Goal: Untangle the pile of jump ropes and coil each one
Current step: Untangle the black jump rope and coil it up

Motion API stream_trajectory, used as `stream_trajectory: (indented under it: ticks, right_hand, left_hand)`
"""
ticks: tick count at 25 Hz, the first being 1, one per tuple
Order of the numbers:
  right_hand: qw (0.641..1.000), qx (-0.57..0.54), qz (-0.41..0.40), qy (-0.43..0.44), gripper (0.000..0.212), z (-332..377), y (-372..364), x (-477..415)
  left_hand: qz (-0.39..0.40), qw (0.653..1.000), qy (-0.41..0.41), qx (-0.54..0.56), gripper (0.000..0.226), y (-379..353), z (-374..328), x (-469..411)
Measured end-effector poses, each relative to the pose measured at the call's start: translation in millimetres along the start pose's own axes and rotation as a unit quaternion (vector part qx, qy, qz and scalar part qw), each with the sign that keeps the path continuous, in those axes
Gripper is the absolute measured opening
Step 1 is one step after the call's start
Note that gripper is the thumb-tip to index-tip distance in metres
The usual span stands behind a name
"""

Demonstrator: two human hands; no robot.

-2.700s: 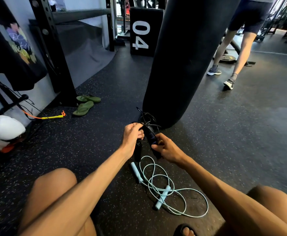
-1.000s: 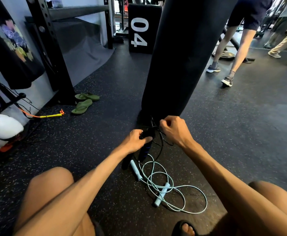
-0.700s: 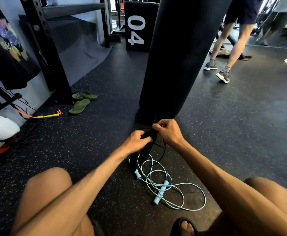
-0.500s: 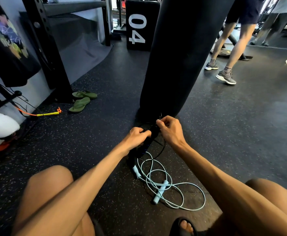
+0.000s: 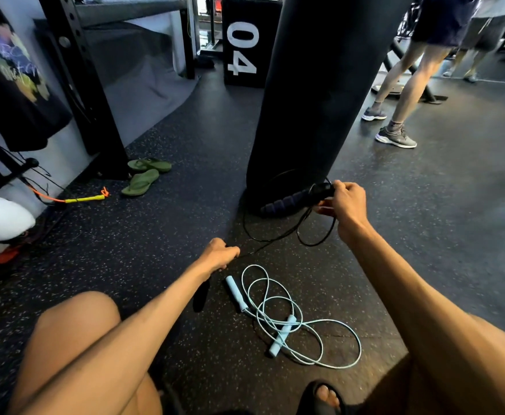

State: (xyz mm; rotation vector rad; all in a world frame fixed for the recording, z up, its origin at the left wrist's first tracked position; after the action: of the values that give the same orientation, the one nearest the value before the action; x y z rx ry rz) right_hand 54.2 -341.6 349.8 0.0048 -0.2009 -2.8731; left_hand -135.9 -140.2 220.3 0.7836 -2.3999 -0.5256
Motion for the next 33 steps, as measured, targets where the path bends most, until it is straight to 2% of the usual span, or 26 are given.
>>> stream_trajectory:
  ticks: [2,4,8,10,12,15,17,19,21,24,26,29,31,33]
  right_hand:
    - [0.998,-0.045,0.023,-0.030,0.025,-3,0,3]
    - [0.998,-0.046,0.008,-0.039,0.028,-3,11,3]
    - [0.992,0.125,-0.020,0.002,0.015,-10,35,-10]
    - [0.984,0.176,-0.017,-0.004,0.010,-19,41,-8]
    - [0.986,0.167,-0.013,-0.010,0.011,-26,43,-6]
    - [0.996,0.056,0.033,-0.059,0.014,-29,37,4]
    - [0.991,-0.059,0.068,-0.094,0.023,-28,29,12]
    - [0.977,-0.165,0.096,-0.095,0.023,-18,22,20]
    - [0.969,-0.205,0.115,-0.075,0.018,-9,16,25]
    - [0.968,-0.196,0.143,-0.067,0.003,-10,5,28]
    - [0.962,-0.190,0.179,-0.074,0.009,-12,-9,36]
    - [0.960,-0.151,0.227,-0.066,0.019,-17,-36,54]
    - [0.961,-0.089,0.258,-0.040,0.016,-22,-52,66]
    - [0.959,-0.036,0.280,-0.019,0.014,-27,-61,75]
  left_hand:
    - [-0.038,0.999,-0.005,-0.038,0.017,12,1,-6]
    - [-0.077,0.992,-0.014,-0.101,0.028,29,4,-15]
    - [-0.147,0.986,0.019,-0.076,0.035,62,19,-31]
    - [-0.179,0.981,0.043,-0.054,0.039,75,22,-33]
    - [-0.216,0.975,0.041,-0.037,0.039,86,20,-34]
    - [-0.241,0.970,0.019,0.041,0.031,95,17,-31]
    - [-0.217,0.970,-0.001,0.109,0.023,94,13,-28]
    - [-0.173,0.974,-0.015,0.146,0.030,85,7,-22]
    - [-0.114,0.981,-0.029,0.154,0.040,69,-3,-8]
    - [0.004,0.983,-0.050,0.176,0.058,38,-25,14]
    - [0.056,0.982,-0.059,0.172,0.067,18,-37,22]
    - [0.086,0.981,-0.054,0.167,0.058,-10,-51,31]
    - [0.091,0.975,-0.052,0.195,0.054,-23,-58,36]
    - [0.093,0.964,-0.042,0.246,0.038,-30,-62,37]
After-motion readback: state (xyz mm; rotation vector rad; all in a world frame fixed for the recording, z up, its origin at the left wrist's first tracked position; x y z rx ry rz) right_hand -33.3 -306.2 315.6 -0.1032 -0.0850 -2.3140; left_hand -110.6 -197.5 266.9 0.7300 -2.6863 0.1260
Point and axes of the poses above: each hand's wrist, its own x-axis away from the middle knuckle, its own y-axis out of the back of the hand, z = x × y, the point moved 5 cm from there along -x, towards the middle knuckle, and after that the axes turned 2 degrees about x, right-handed, at the moved point
